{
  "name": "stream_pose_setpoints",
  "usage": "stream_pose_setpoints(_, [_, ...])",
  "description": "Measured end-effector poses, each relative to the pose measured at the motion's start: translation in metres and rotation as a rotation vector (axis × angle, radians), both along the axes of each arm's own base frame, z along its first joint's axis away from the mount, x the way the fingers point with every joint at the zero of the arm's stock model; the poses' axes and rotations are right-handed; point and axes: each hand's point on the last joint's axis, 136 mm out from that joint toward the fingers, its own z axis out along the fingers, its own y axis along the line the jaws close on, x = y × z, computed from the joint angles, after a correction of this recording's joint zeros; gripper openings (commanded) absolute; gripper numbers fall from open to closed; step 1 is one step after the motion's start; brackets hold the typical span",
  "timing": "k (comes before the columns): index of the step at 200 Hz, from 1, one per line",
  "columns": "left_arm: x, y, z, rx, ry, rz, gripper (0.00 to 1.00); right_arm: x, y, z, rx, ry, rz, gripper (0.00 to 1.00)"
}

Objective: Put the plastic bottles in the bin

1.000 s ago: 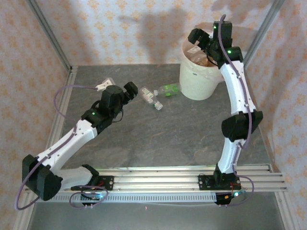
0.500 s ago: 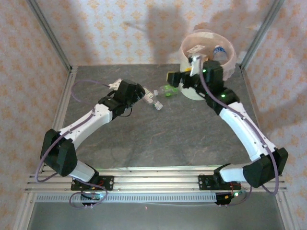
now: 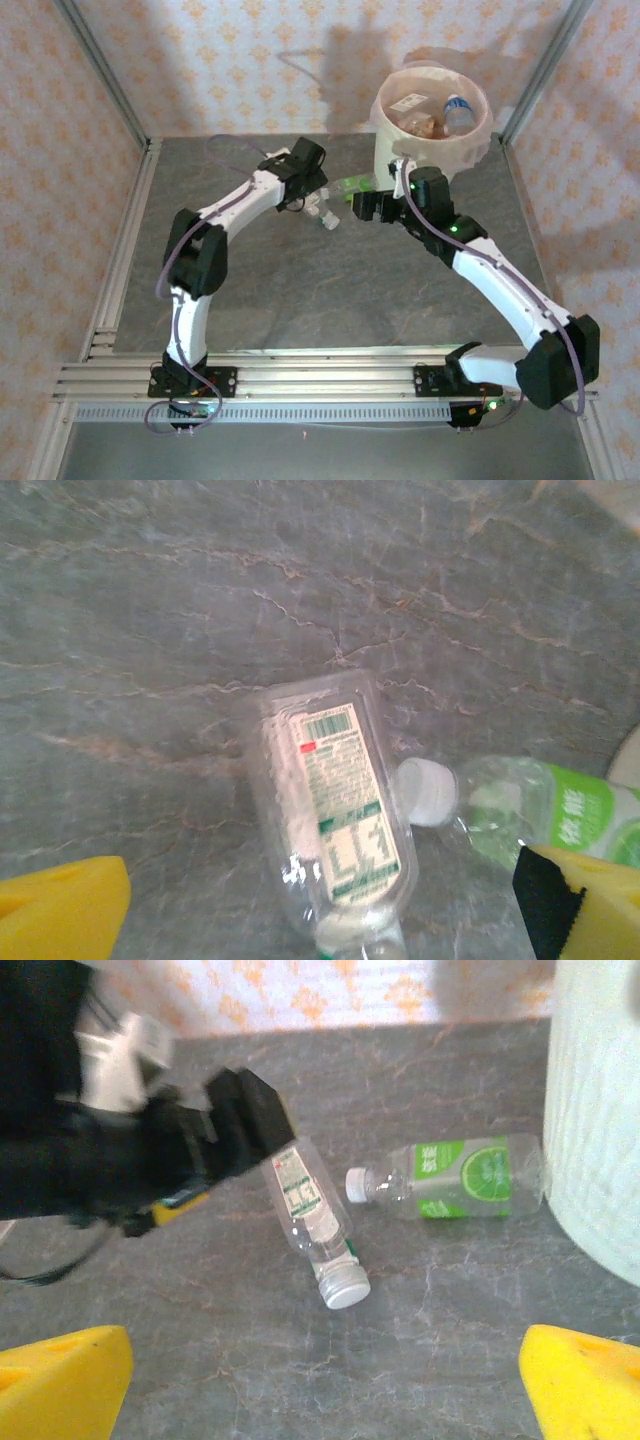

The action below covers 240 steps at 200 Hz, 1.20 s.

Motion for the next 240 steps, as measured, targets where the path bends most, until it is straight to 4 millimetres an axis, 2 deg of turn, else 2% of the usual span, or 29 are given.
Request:
stream_pose_setpoints(17, [0.012,-0.003,-0.018,0.020,0.031,0.012,1.00,-0.003,-0.005,0.011,0.006,-0.030,-0.017,1.00])
stream_pose_setpoints(35, [0.014,0.000,-0.034,0.043,0.064,0.041,0.99,-0.006,-0.009,0.018,0.010,-0.052,-0.029,0.99])
stream_pose_setpoints(70, [0.016,0.017,-0.056,0.059,0.102,0.113,0.92,-0.007,-0.013,0.019,0.004,-0.059,-0.045,0.99])
stream_pose_setpoints(108, [0.027,0.027,-0.084,0.022,0.131,0.131,0.72,-0.007,-0.015,0.016,-0.001,-0.051,-0.055,0.99])
stream_pose_setpoints(124, [0.029,0.029,-0.088,0.012,0.133,0.131,0.64,-0.008,-0.015,0.014,0.000,-0.042,-0.057,0.99])
stream_pose_setpoints(145, [0.031,0.025,-0.090,0.000,0.121,0.105,0.60,-0.009,-0.016,0.009,0.002,-0.027,-0.061,0.99])
stream_pose_setpoints(182, [0.025,0.016,-0.082,-0.045,0.102,0.028,0.52,-0.011,-0.016,-0.003,0.013,0.009,-0.071,0.99])
stream_pose_setpoints(203, [0.010,0.013,-0.071,-0.077,0.076,-0.022,0.50,-0.014,-0.013,-0.013,0.040,0.046,-0.070,0.99])
stream_pose_setpoints(222, [-0.007,0.012,-0.046,-0.106,0.022,-0.066,0.49,-0.020,-0.008,-0.030,0.079,0.096,-0.058,0.99])
stream_pose_setpoints(240, [-0.017,0.005,-0.004,-0.143,-0.079,-0.116,0.48,-0.028,0.002,-0.043,0.129,0.144,-0.027,0.99])
